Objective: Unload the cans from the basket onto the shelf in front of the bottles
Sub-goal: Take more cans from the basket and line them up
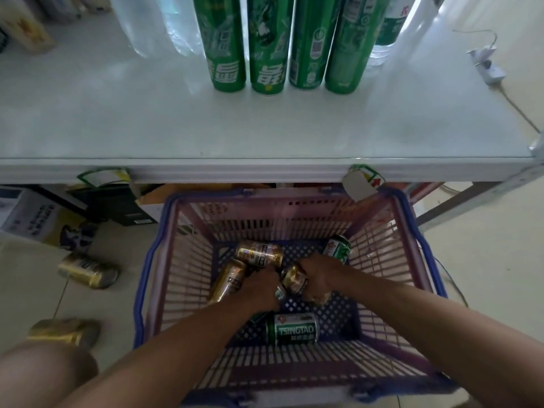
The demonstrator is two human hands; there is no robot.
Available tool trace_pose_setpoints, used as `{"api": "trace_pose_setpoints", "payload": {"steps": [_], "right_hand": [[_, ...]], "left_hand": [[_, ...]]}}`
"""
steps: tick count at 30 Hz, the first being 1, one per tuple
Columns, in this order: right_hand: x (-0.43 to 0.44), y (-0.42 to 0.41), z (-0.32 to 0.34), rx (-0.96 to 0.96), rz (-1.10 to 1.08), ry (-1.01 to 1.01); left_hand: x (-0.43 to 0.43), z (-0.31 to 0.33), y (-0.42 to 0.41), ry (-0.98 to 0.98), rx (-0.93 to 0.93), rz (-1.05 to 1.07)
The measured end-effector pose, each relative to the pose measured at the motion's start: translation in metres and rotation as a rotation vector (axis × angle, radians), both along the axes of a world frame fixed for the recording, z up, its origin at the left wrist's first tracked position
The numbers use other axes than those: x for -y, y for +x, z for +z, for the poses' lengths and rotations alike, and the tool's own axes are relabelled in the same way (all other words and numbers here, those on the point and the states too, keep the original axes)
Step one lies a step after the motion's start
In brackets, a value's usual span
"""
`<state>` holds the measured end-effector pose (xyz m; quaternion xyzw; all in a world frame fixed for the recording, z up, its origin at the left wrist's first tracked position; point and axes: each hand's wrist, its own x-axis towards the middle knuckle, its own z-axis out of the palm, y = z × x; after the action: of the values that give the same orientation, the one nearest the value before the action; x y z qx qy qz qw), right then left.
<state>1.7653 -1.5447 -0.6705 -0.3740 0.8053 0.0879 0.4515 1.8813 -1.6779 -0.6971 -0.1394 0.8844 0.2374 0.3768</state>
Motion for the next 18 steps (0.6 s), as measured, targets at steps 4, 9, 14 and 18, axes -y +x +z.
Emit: {"api": "trace_pose_setpoints", "payload": {"steps": [4,9,14,18], "right_hand": [[-0.013,-0.007,0.03,-0.021,-0.04,-0.232],[-0.034,-0.015,0.102,0.045,-0.194,-0.541],[-0.048,-0.02,0.192,0.083,-0.337,-0.779],[-0.054,-0.021,0.229,0.221,-0.512,-1.067]], "left_hand": [[0.009,0.012,-0.01,0.087,-0.053,0.005],[0.044,0.099,-0.027,0.358,-0.148,-0.194],[0.066,0.205,-0.029,0.5,-0.334,-0.191],[0.08,0.257,-0.035,0.56,-0.489,-0.088]]}}
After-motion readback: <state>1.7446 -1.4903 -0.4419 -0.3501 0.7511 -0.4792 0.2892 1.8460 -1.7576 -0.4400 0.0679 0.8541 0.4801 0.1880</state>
